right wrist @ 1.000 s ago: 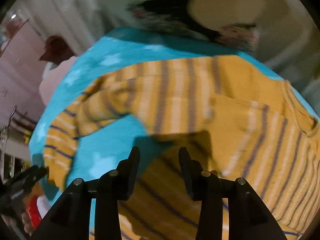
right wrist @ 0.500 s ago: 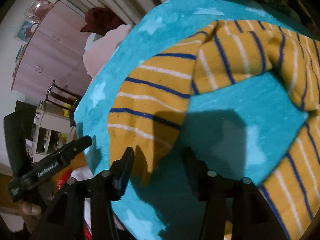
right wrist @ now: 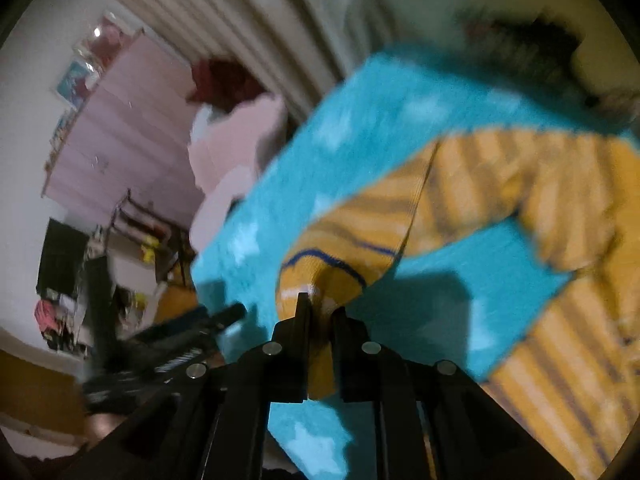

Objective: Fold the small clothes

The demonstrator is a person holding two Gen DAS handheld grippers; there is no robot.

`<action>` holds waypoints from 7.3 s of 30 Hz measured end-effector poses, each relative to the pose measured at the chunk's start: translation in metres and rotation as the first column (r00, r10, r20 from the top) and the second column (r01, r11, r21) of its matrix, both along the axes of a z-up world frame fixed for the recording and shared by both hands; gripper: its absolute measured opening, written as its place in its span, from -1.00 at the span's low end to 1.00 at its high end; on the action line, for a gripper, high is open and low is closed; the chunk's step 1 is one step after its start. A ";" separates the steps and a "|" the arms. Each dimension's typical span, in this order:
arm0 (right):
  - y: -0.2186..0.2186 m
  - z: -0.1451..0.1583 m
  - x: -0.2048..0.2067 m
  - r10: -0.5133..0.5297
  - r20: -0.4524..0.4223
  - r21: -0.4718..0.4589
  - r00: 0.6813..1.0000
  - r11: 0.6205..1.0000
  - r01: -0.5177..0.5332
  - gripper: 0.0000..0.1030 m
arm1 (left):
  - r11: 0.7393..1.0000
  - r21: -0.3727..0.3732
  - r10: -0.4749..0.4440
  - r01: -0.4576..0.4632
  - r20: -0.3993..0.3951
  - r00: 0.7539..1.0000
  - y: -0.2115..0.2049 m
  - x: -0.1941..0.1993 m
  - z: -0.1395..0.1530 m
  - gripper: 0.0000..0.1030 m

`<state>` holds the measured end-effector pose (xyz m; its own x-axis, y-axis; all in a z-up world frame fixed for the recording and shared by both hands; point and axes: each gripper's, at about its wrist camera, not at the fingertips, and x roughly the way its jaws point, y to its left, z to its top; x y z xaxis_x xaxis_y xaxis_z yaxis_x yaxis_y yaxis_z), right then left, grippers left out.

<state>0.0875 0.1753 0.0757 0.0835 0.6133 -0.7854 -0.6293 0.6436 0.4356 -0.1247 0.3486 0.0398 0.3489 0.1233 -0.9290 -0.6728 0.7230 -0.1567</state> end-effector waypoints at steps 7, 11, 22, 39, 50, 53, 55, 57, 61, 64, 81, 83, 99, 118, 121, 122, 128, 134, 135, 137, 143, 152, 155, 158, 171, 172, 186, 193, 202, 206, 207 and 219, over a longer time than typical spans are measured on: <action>-0.137 0.077 0.041 -0.221 0.108 0.051 0.969 0.975 0.216 -0.82 | 0.995 0.007 -0.102 0.102 0.038 0.994 -0.044 0.030 0.017 0.37; -0.231 0.087 0.064 -0.382 0.126 0.014 0.915 0.923 0.384 -0.82 | 0.986 0.016 -0.167 0.166 0.046 0.985 -0.074 0.042 0.024 0.37; -0.406 0.012 0.117 -0.602 0.290 -0.361 0.744 0.650 0.668 -0.71 | 0.946 0.050 -0.320 0.319 0.021 0.947 -0.160 0.053 0.029 0.37; -0.460 -0.012 0.072 -0.745 0.087 -0.138 0.662 0.649 0.748 -0.04 | 0.893 0.067 -0.442 0.445 -0.047 0.896 -0.245 0.034 0.022 0.38; -0.462 -0.021 0.075 -0.737 -0.023 -0.017 0.676 0.676 0.737 -0.89 | 0.906 0.098 -0.407 0.411 -0.054 0.912 -0.240 0.026 0.033 0.38; -0.484 -0.022 0.066 -0.790 -0.023 -0.054 0.613 0.613 0.788 -0.88 | 0.918 0.088 -0.384 0.387 -0.050 0.922 -0.229 0.027 0.030 0.38; -0.500 -0.033 0.066 -0.825 -0.007 -0.143 0.565 0.560 0.816 -0.82 | 0.922 0.077 -0.377 0.380 -0.044 0.925 -0.224 0.029 0.028 0.38; -0.514 -0.034 0.057 -0.841 -0.042 -0.118 0.540 0.541 0.833 -0.82 | 0.921 0.062 -0.383 0.385 -0.035 0.923 -0.221 0.032 0.025 0.38; -0.520 -0.023 0.027 -0.803 -0.058 -0.060 0.593 0.596 0.801 -0.20 | 0.916 0.026 -0.399 0.401 -0.050 0.915 -0.218 0.037 0.012 0.38; -0.517 -0.029 -0.006 -0.754 -0.085 -0.084 0.651 0.657 0.750 -0.06 | 0.908 0.005 -0.418 0.419 -0.065 0.906 -0.221 0.038 0.002 0.38; -0.465 -0.090 -0.109 -0.649 -0.271 -0.053 0.711 0.748 0.662 -0.01 | 0.887 -0.014 -0.461 0.462 -0.100 0.882 -0.240 0.032 -0.020 0.58; -0.460 -0.090 -0.114 -0.635 -0.283 -0.036 0.719 0.756 0.653 -0.01 | 0.884 -0.013 -0.467 0.468 -0.104 0.878 -0.241 0.028 -0.020 0.66; -0.441 -0.093 -0.162 -0.518 -0.316 0.114 0.795 0.811 0.574 0.01 | 0.822 -0.078 -0.565 0.564 0.015 0.825 -0.251 -0.024 -0.015 0.72; -0.477 -0.101 -0.196 -0.556 -0.317 0.062 0.768 0.796 0.602 -0.89 | 0.856 -0.252 -0.453 0.451 0.051 0.890 -0.211 -0.078 -0.010 -0.90; -0.483 -0.109 -0.198 -0.566 -0.347 0.092 0.748 0.773 0.627 -0.87 | 0.859 -0.250 -0.453 0.447 0.038 0.891 -0.212 -0.070 -0.015 -0.91; -0.483 -0.109 -0.198 -0.565 -0.351 0.097 0.746 0.771 0.630 -0.86 | 0.858 -0.240 -0.461 0.455 0.033 0.887 -0.212 -0.071 -0.014 -0.91; -0.480 -0.100 -0.209 -0.533 -0.336 0.112 0.777 0.796 0.594 -0.33 | 0.854 -0.224 -0.479 0.469 0.009 0.878 -0.215 -0.062 -0.018 -0.90; -0.465 -0.111 -0.217 -0.477 -0.344 0.062 0.809 0.848 0.526 0.21 | 0.854 -0.248 -0.473 0.458 -0.001 0.881 -0.213 -0.057 -0.023 -0.90; -0.459 -0.118 -0.215 -0.466 -0.354 0.058 0.811 0.854 0.517 0.21 | 0.854 -0.247 -0.474 0.458 -0.006 0.881 -0.214 -0.056 -0.024 -0.90; -0.450 -0.126 -0.214 -0.446 -0.366 0.062 0.817 0.864 0.500 0.22 | 0.854 -0.244 -0.477 0.459 -0.016 0.879 -0.215 -0.055 -0.024 -0.90; -0.440 -0.143 -0.212 -0.410 -0.418 0.066 0.811 0.876 0.477 -0.75 | 0.866 -0.257 -0.447 0.429 -0.011 0.895 -0.212 -0.055 -0.020 -0.90; -0.467 -0.057 -0.196 -0.378 -0.319 0.268 0.869 0.844 0.465 -0.83 | 0.854 -0.277 -0.420 0.441 0.132 0.898 -0.210 -0.031 0.022 -0.90; -0.474 -0.046 -0.165 -0.425 -0.280 0.283 0.861 0.820 0.497 -0.84 | 0.851 -0.276 -0.409 0.446 0.184 0.894 -0.212 0.008 0.027 -0.90; -0.476 -0.054 -0.123 -0.505 -0.267 0.249 0.820 0.786 0.565 -0.83 | 0.861 -0.269 -0.391 0.432 0.194 0.900 -0.214 0.047 0.022 -0.90; -0.472 -0.052 -0.079 -0.652 -0.150 0.091 0.744 0.740 0.667 -0.03 | 0.838 -0.245 -0.432 0.487 0.245 0.868 -0.197 0.104 0.033 0.00; -0.478 -0.047 -0.080 -0.665 -0.144 0.096 0.733 0.727 0.680 -0.02 | 0.830 -0.237 -0.454 0.505 0.240 0.858 -0.197 0.106 0.032 0.02; -0.421 -0.046 -0.067 -0.514 0.119 -0.179 0.850 0.831 0.527 0.11 | 0.604 -0.167 -0.773 0.779 0.117 0.624 -0.258 0.144 -0.007 0.20; -0.401 -0.024 -0.088 -0.380 0.218 -0.213 0.899 0.880 0.424 0.38 | 0.584 -0.204 -0.776 0.786 0.143 0.614 -0.252 0.143 -0.008 0.20; -0.401 -0.056 -0.069 -0.303 0.245 -0.353 0.921 0.857 0.376 0.40 | 0.598 -0.197 -0.766 0.777 0.144 0.626 -0.252 0.138 -0.009 0.20; -0.399 -0.066 -0.061 -0.307 0.190 -0.323 0.933 0.878 0.354 -0.09 | 0.607 -0.162 -0.772 0.778 0.112 0.625 -0.262 0.134 -0.005 -0.63; -0.400 -0.069 -0.059 -0.312 0.164 -0.314 0.936 0.883 0.349 -0.34 | 0.599 -0.187 -0.774 0.778 0.113 0.623 -0.263 0.132 -0.006 -0.92; -0.436 -0.023 -0.077 -0.367 0.132 -0.120 0.921 0.916 0.382 -0.85 | 0.758 -0.109 -0.616 0.643 0.205 0.761 -0.232 0.099 0.034 -1.00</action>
